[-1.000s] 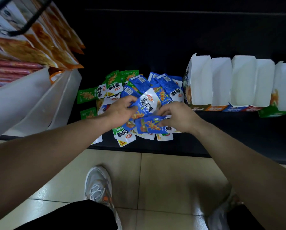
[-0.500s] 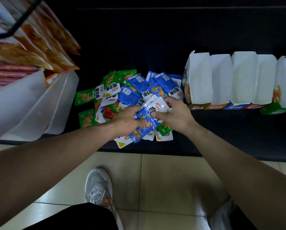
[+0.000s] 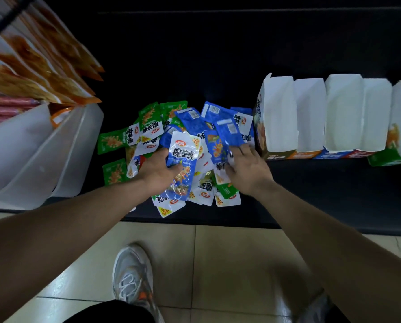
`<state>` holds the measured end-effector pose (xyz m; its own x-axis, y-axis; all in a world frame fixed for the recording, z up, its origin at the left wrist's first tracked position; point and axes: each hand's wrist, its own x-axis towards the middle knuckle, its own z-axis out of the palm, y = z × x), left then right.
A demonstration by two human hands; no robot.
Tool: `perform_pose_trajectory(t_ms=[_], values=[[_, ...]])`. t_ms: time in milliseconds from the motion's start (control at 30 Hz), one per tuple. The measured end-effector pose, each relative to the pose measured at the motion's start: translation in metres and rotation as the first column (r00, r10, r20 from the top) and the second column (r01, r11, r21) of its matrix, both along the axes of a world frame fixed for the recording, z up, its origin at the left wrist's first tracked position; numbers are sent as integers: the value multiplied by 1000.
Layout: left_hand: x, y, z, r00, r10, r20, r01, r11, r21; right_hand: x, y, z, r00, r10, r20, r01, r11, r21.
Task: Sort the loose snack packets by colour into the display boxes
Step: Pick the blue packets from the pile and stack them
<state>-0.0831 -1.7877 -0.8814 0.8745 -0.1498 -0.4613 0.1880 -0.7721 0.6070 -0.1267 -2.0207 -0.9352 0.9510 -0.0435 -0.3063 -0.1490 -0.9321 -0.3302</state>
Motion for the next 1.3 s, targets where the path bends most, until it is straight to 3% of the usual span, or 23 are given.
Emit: perform_pose_trajectory(t_ms=[67, 200, 367, 500, 600, 733, 900, 1100, 1300], values=[[0, 2, -2, 1000, -6, 6, 6, 1000, 22, -12, -2, -3, 998, -1, 56, 5, 998, -61], [-3, 2, 2, 999, -34, 34, 32, 998, 49, -16, -5, -4, 988, -154, 13, 153, 985, 79], [-6, 4, 7, 1000, -18, 20, 18, 1000, 8, -19, -5, 7, 993, -122, 3, 121, 984, 130], [-4, 6, 6, 1000, -3, 23, 3, 1000, 2, -24, -9, 13, 977, -143, 160, 101, 964, 244], [-2, 5, 4, 1000, 14, 21, -14, 1000, 17, -22, -13, 17, 942, -273, 195, 176, 897, 405], [3, 4, 3, 997, 65, 40, -68, 995, 78, -12, -16, 30, 917, -380, 122, 252, 788, 562], [6, 6, 11, 992, 95, 85, -100, 993, 63, -4, -24, 60, 936, -306, 174, 175, 833, 525], [4, -2, 27, 999, 27, 21, -23, 981, -191, 4, -25, 99, 996, -52, 73, 7, 858, 513], [-16, -21, 32, 994, -71, -86, 49, 968, -245, 1, 2, 103, 981, -163, 102, 77, 821, 566]])
